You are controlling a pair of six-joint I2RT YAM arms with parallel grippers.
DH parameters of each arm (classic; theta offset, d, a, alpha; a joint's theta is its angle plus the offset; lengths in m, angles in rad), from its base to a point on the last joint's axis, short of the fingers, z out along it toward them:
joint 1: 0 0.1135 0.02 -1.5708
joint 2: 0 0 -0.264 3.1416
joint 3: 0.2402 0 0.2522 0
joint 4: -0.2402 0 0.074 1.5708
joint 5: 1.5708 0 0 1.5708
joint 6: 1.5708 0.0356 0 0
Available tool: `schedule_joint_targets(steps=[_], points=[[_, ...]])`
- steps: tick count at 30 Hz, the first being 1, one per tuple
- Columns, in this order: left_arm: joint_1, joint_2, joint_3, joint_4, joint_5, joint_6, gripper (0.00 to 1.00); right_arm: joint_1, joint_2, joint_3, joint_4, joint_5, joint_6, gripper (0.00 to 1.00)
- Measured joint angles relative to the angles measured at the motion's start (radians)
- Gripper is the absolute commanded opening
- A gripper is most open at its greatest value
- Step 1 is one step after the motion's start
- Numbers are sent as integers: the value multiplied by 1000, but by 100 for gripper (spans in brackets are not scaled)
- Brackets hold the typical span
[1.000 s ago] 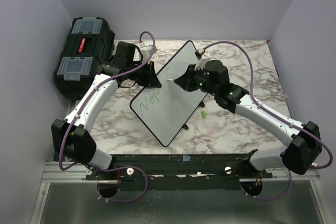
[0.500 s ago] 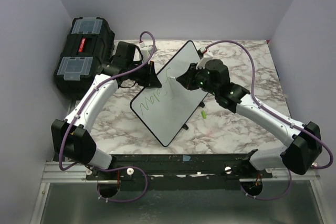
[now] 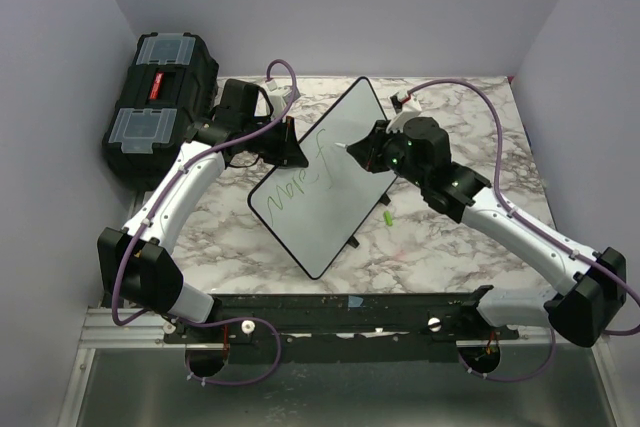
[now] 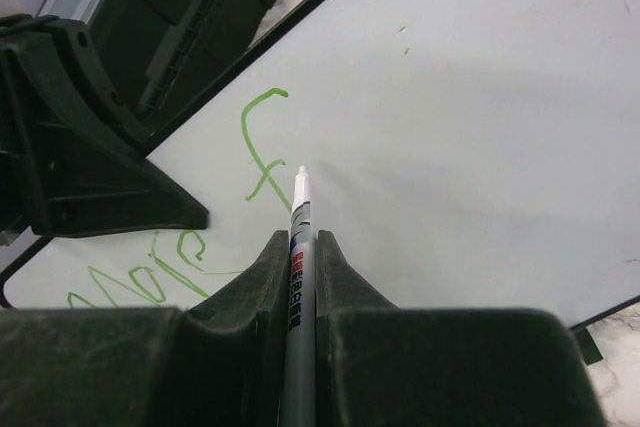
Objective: Write a sentence on the whiteboard
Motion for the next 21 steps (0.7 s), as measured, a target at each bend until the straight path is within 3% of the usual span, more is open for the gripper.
schedule_joint_targets(steps=[21], points=[[0, 0, 0, 1, 0, 0, 0, 0, 56, -1, -16, 40, -9, 1]])
